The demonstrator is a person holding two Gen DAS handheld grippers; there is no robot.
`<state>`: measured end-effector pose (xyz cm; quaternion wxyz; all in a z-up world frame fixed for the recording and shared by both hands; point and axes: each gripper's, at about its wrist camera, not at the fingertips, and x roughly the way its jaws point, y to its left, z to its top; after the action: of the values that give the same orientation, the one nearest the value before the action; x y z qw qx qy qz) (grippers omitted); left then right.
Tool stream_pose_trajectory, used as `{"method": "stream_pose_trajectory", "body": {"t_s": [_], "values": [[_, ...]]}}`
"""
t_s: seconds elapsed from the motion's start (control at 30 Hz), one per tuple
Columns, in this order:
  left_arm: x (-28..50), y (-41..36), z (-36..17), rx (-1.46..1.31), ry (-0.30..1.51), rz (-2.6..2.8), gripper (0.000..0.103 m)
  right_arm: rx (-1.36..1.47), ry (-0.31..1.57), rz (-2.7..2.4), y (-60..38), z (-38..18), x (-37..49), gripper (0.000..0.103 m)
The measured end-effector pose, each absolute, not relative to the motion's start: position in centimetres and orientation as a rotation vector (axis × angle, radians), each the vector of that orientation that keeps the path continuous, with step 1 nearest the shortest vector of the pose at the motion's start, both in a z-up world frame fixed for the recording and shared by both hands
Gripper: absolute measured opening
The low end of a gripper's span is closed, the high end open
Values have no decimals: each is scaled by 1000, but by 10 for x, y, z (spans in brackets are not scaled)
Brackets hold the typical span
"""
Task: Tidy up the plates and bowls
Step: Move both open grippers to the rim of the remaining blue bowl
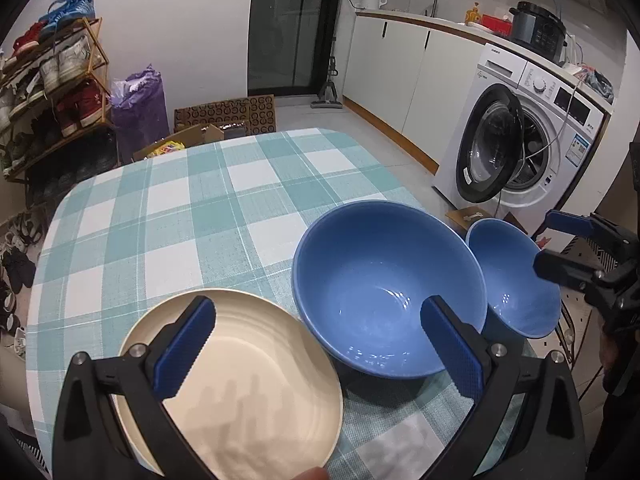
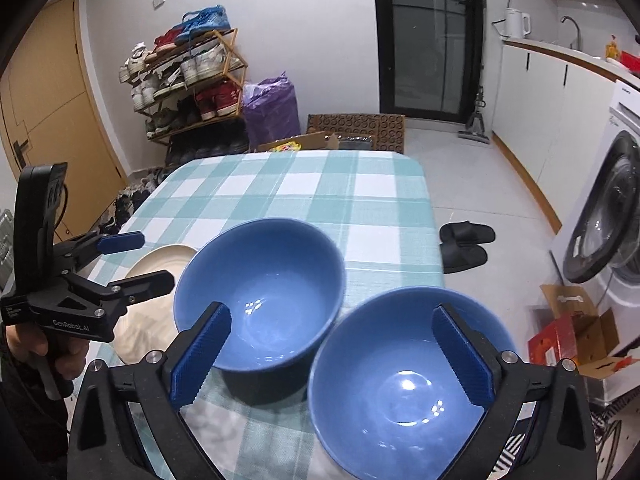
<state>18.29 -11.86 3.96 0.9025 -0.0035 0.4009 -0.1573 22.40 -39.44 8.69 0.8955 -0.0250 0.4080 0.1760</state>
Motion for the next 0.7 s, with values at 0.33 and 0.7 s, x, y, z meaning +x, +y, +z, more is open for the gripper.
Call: {"method": "stream_pose_trajectory", "body": {"t_s": [0.33, 0.7], "values": [[162, -138, 44, -27, 817, -310, 103, -10, 797, 288, -434, 110, 193, 102], [142, -167, 40, -28, 823, -329, 103, 0, 804, 224, -474, 105, 178, 102]]}}
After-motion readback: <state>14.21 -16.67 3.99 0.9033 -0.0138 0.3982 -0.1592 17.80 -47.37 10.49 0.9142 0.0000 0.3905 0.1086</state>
